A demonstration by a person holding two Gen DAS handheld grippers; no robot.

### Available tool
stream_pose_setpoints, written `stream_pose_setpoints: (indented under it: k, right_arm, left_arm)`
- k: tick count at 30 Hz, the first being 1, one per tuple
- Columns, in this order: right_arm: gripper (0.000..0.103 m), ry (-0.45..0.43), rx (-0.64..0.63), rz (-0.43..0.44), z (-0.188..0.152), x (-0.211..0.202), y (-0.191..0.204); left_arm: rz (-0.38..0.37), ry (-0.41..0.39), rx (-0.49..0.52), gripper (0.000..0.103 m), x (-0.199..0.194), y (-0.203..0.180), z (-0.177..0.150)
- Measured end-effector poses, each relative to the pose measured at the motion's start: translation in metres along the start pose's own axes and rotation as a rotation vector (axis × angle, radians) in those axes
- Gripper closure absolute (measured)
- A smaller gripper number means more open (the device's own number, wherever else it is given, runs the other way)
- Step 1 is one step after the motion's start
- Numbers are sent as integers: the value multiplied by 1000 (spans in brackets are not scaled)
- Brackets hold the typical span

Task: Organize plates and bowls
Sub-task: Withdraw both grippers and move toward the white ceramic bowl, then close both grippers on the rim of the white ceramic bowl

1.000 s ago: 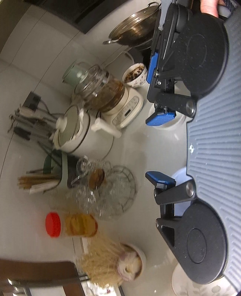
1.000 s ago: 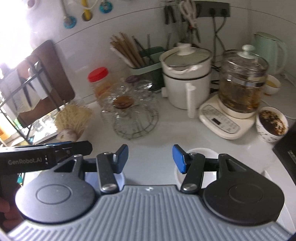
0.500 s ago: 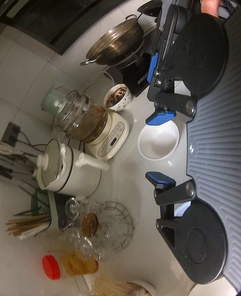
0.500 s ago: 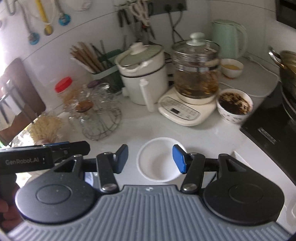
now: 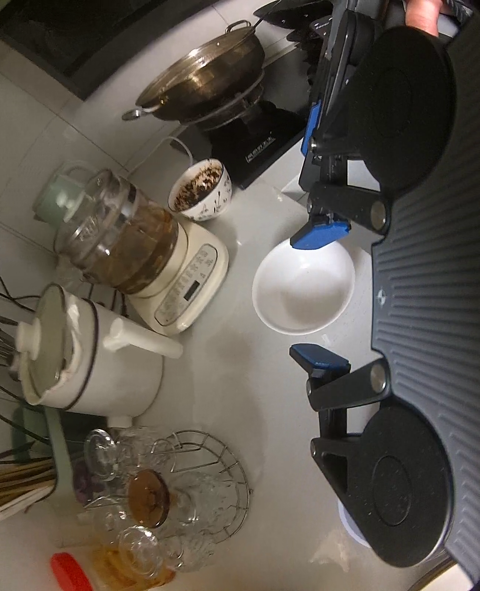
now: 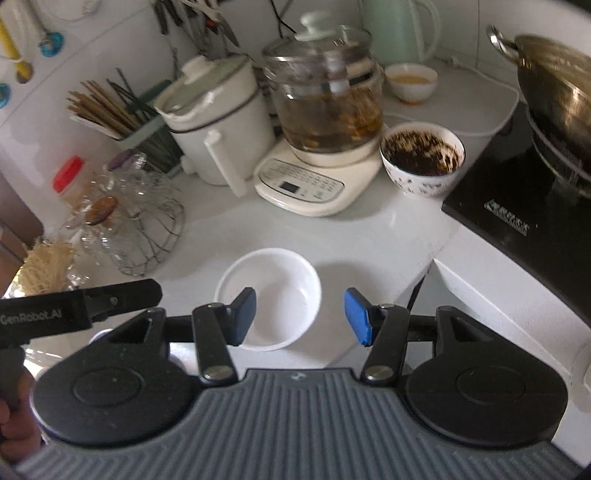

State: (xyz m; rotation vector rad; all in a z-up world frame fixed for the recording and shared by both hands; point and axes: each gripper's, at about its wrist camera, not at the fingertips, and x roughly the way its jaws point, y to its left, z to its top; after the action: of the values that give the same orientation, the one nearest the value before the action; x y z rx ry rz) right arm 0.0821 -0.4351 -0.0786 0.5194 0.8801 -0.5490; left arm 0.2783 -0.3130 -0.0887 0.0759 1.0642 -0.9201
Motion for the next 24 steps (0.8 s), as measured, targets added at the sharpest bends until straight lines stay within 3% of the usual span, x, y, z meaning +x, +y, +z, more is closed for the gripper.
stream_pose_setpoints:
  k: [2, 4, 9, 19, 24]
  right_arm:
    - [19, 8, 21, -4, 2, 8, -6]
    - [16, 35, 41, -2, 4, 19, -12]
    - [16, 124, 75, -6, 9, 52, -22]
    - [18, 196, 81, 40, 13, 97, -27]
    - [35, 233, 69, 50, 15, 110, -30]
  left_arm:
    - [7, 24, -11, 40, 12, 4, 4]
    - [0, 46, -23, 36, 25, 7, 7]
    - [23, 126, -47, 22, 61, 13, 15]
    - [40, 202, -67, 21, 112, 27, 18]
    - [26, 208, -108, 23, 125, 32, 17]
